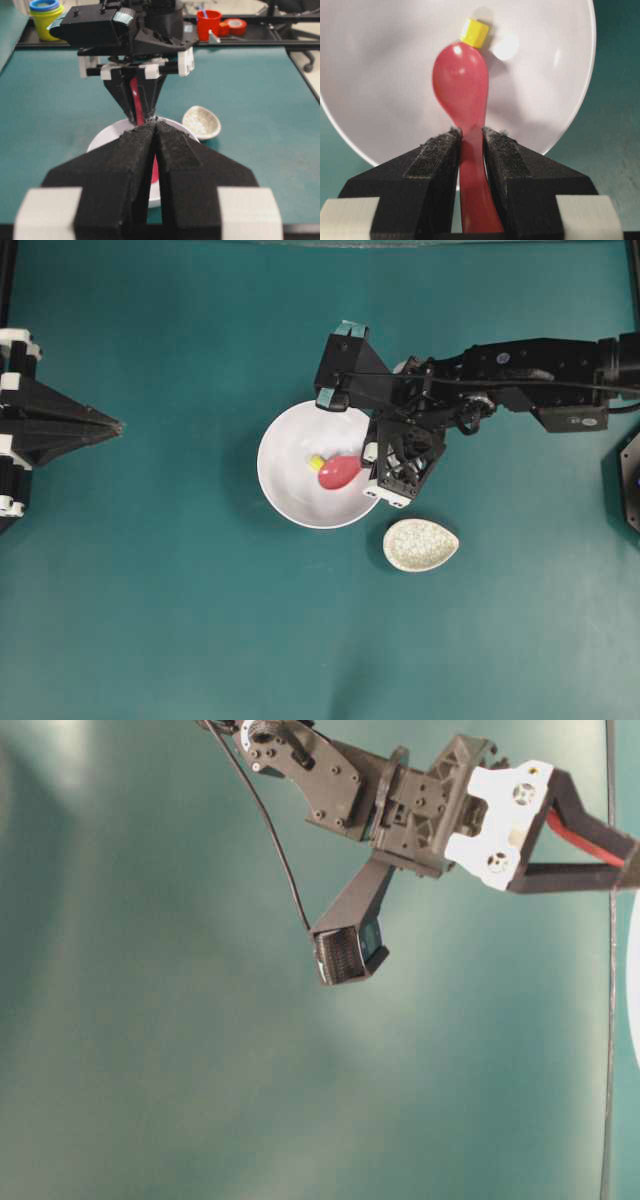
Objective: Scoop the yellow hexagonal prism block from the bowl with a spoon using the right arm.
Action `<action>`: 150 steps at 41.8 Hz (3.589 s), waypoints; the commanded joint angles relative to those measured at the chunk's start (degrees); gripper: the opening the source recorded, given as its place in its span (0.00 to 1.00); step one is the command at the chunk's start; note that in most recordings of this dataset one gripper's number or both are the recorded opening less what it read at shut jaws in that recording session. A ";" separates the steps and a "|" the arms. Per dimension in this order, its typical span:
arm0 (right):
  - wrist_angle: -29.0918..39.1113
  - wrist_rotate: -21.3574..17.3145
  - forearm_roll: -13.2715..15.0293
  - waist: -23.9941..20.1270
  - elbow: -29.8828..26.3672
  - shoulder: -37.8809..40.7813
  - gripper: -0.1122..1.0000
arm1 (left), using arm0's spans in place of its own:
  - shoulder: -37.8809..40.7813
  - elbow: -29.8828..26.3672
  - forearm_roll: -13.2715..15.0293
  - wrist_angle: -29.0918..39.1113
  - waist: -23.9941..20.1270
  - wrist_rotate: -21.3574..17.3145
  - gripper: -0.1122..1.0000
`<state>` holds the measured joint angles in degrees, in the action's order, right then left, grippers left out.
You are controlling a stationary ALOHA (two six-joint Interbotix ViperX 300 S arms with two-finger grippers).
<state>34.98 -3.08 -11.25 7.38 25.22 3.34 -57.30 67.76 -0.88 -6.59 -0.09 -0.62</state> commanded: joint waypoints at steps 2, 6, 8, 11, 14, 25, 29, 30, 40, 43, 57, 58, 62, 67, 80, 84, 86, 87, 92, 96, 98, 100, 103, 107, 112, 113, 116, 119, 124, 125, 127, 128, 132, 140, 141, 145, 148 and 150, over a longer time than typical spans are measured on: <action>-1.76 0.09 0.00 -0.18 -1.23 -0.79 0.31 | 0.26 -1.58 -0.18 -0.35 0.00 0.00 0.11; -2.99 0.09 0.00 -0.18 -1.23 -0.79 0.31 | 0.26 -1.58 -0.18 -0.26 -0.09 -0.09 0.11; -3.43 0.09 0.00 -0.18 -1.23 -0.79 0.31 | 0.26 -1.58 -0.18 -0.26 0.00 0.00 0.11; -4.31 0.09 0.00 -0.18 -1.23 -0.79 0.30 | 0.26 -1.58 -0.18 -0.26 0.00 0.00 0.11; -4.92 0.18 0.09 -0.18 -1.23 -0.79 0.30 | 0.26 -1.58 -0.18 -0.26 0.00 -0.09 0.11; -6.68 0.26 0.09 -0.18 -1.49 -0.70 0.29 | 0.26 -1.58 -0.18 -0.26 0.00 -0.09 0.11; -8.00 0.35 0.00 -0.18 -1.58 -0.70 0.23 | 0.26 -1.58 -0.18 -0.26 -0.09 -0.09 0.11; -8.35 0.35 0.09 -0.18 -1.58 -0.70 0.19 | 0.35 -1.58 -0.18 -0.35 -0.09 -0.09 0.11; -10.20 0.53 0.00 -0.18 -2.29 -0.62 0.16 | 0.26 -1.58 -0.18 0.00 0.00 -0.26 0.11; -10.11 0.62 0.00 -0.18 -2.64 -0.62 0.16 | 0.26 -1.58 -0.18 0.09 0.00 -0.53 0.11; 2.29 0.18 0.00 -0.18 -7.56 -5.27 0.16 | 0.35 -1.58 -0.18 0.62 -0.09 -0.79 0.11; 3.43 0.09 0.09 -0.26 -7.65 -6.33 0.16 | 0.35 -1.58 -0.18 0.62 0.00 -0.79 0.11; 6.50 -0.18 0.00 -0.79 -7.29 -9.14 0.16 | 0.35 -1.58 -0.18 0.70 0.00 -0.79 0.11; 8.79 -0.44 0.00 -2.20 -5.63 -12.66 0.16 | 0.35 -1.58 -0.18 0.62 0.00 -0.79 0.11; 8.09 -6.59 0.00 -6.15 4.75 -21.36 0.16 | 0.26 -1.58 -0.18 0.70 -0.09 -0.79 0.11; 5.89 -9.05 0.00 -7.47 9.05 -23.73 0.16 | 0.35 -1.67 -0.18 0.70 0.00 -0.79 0.11; 4.83 -10.02 0.00 -8.09 10.81 -24.26 0.16 | 0.35 -1.67 -0.18 0.70 0.00 -0.79 0.11; 3.87 -10.55 0.00 -8.35 12.04 -24.52 0.16 | 0.26 -1.67 -0.18 0.62 0.00 -0.79 0.11; -0.35 -12.57 0.00 -9.32 16.79 -24.61 0.16 | 0.26 -1.58 -0.18 0.62 -0.09 -0.79 0.11; -4.66 -13.54 0.00 -9.67 19.86 -24.17 0.16 | 0.26 -1.58 -0.18 0.62 0.00 -0.79 0.11; -6.68 -13.97 0.00 -9.84 20.92 -23.91 0.16 | 0.26 -1.58 -0.18 0.70 -0.09 -0.79 0.11; -8.26 -14.24 -0.09 -10.02 21.88 -23.64 0.16 | 0.26 -1.67 -0.18 0.62 0.00 -0.79 0.11; -9.93 -14.50 -0.09 -10.28 22.59 -23.20 0.16 | 0.35 -1.67 -0.18 0.62 -0.09 -0.79 0.11; -10.99 -14.59 -0.18 -10.81 22.94 -22.24 0.16 | 0.26 -1.58 -0.18 0.62 0.00 -0.79 0.11; -11.25 -14.59 -0.18 -11.60 22.50 -20.74 0.16 | 0.26 -1.67 -0.18 0.62 0.00 -0.79 0.11; -11.25 -14.59 -0.26 -11.69 22.50 -20.30 0.16 | 0.26 -1.58 -0.18 0.70 -0.09 -0.79 0.11; -11.34 -14.59 -0.18 -11.95 22.32 -19.34 0.16 | 0.26 -1.58 -0.18 0.70 0.00 -0.79 0.11; -11.34 -14.59 -0.18 -11.95 22.24 -18.63 0.16 | 0.35 -1.58 -0.18 0.62 -0.09 -0.79 0.11; -11.78 -14.59 -0.18 -11.95 22.06 -18.19 0.16 | 0.26 -1.58 -0.18 0.70 0.00 -0.79 0.11; -11.95 -14.59 -0.26 -11.95 22.06 -18.19 0.16 | 0.35 -1.58 -0.18 0.62 0.00 -0.79 0.11; -12.30 -14.59 -0.18 -11.95 22.06 -18.19 0.16 | 0.26 -1.58 -0.18 0.70 0.00 -0.79 0.11; -12.39 -14.59 -0.26 -11.95 22.06 -18.19 0.16 | 0.26 -1.58 -0.18 0.70 0.00 -0.79 0.11; -12.74 -14.50 0.00 -11.95 22.06 -18.28 0.17 | 0.26 -1.58 -0.18 0.62 0.00 -0.79 0.11; -13.45 -14.24 0.00 -11.95 22.32 -18.72 0.33 | 0.35 -1.58 -0.18 0.62 0.00 -0.79 0.11; -13.45 -14.24 0.00 -11.95 22.41 -18.81 0.37 | 0.26 -1.58 -0.18 0.70 0.00 -0.79 0.11; -13.45 -14.15 0.09 -11.95 22.59 -19.07 0.51 | 0.26 -1.58 -0.18 0.70 0.00 -0.79 0.11; -13.45 -13.89 0.18 -11.95 22.76 -19.42 0.58 | 0.26 -1.58 -0.18 0.62 0.00 -0.79 0.11; -13.45 -13.89 0.26 -11.95 22.94 -19.86 0.61 | 0.35 -1.58 -0.18 0.62 0.00 -0.79 0.11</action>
<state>21.97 -17.14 -11.16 -4.39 48.52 -14.77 -57.30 67.68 -0.88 -5.63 -0.09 -1.32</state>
